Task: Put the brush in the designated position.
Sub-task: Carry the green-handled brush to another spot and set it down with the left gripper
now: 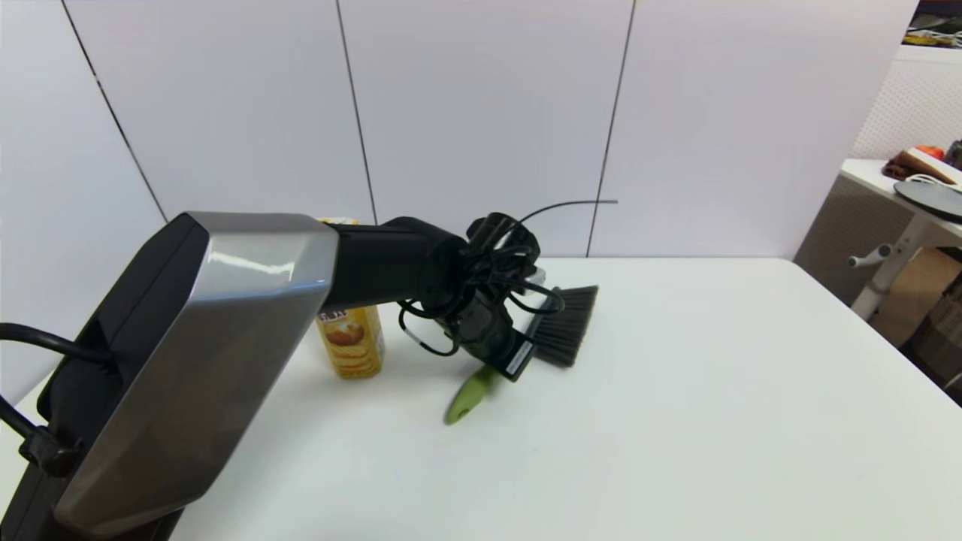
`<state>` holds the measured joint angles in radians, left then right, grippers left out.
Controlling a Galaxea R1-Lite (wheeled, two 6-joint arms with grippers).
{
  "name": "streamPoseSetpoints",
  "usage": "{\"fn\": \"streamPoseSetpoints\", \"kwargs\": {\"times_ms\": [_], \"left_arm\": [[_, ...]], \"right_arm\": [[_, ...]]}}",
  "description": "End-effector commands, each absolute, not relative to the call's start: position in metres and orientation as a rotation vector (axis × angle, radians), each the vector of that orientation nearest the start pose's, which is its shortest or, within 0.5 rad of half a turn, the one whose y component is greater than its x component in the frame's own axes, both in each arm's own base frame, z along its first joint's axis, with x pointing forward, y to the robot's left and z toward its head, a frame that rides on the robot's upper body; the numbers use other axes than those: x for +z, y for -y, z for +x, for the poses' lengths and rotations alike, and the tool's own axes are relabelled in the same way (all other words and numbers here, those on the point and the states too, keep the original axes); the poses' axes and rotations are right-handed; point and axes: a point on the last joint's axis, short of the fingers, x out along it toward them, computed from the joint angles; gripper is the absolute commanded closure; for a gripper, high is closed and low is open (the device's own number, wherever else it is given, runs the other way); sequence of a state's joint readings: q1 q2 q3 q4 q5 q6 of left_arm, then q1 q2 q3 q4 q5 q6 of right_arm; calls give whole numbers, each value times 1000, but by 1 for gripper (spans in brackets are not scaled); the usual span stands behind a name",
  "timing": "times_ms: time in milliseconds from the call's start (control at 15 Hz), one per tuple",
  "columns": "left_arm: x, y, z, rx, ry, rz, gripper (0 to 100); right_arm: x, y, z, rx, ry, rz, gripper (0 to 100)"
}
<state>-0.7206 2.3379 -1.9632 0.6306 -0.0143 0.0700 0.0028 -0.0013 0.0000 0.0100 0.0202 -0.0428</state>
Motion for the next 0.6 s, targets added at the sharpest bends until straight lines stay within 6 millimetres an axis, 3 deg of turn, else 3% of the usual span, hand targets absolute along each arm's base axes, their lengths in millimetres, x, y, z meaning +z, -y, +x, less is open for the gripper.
{"fn": "streamPoseSetpoints", "kwargs": {"times_ms": [67, 200, 333, 600], "left_arm": [[143, 297, 338, -706, -936, 417, 100], [167, 290, 330, -706, -900, 404, 100], [207, 272, 311, -704, -869, 394, 100], [314, 197, 236, -514, -751, 390, 100]], "right_arm": [[74, 0, -23, 25, -13, -43, 0], [74, 0, -23, 25, -12, -44, 0], [74, 0, -23, 25, -12, -43, 0], [74, 0, -23, 25, -12, -43, 0]]}}
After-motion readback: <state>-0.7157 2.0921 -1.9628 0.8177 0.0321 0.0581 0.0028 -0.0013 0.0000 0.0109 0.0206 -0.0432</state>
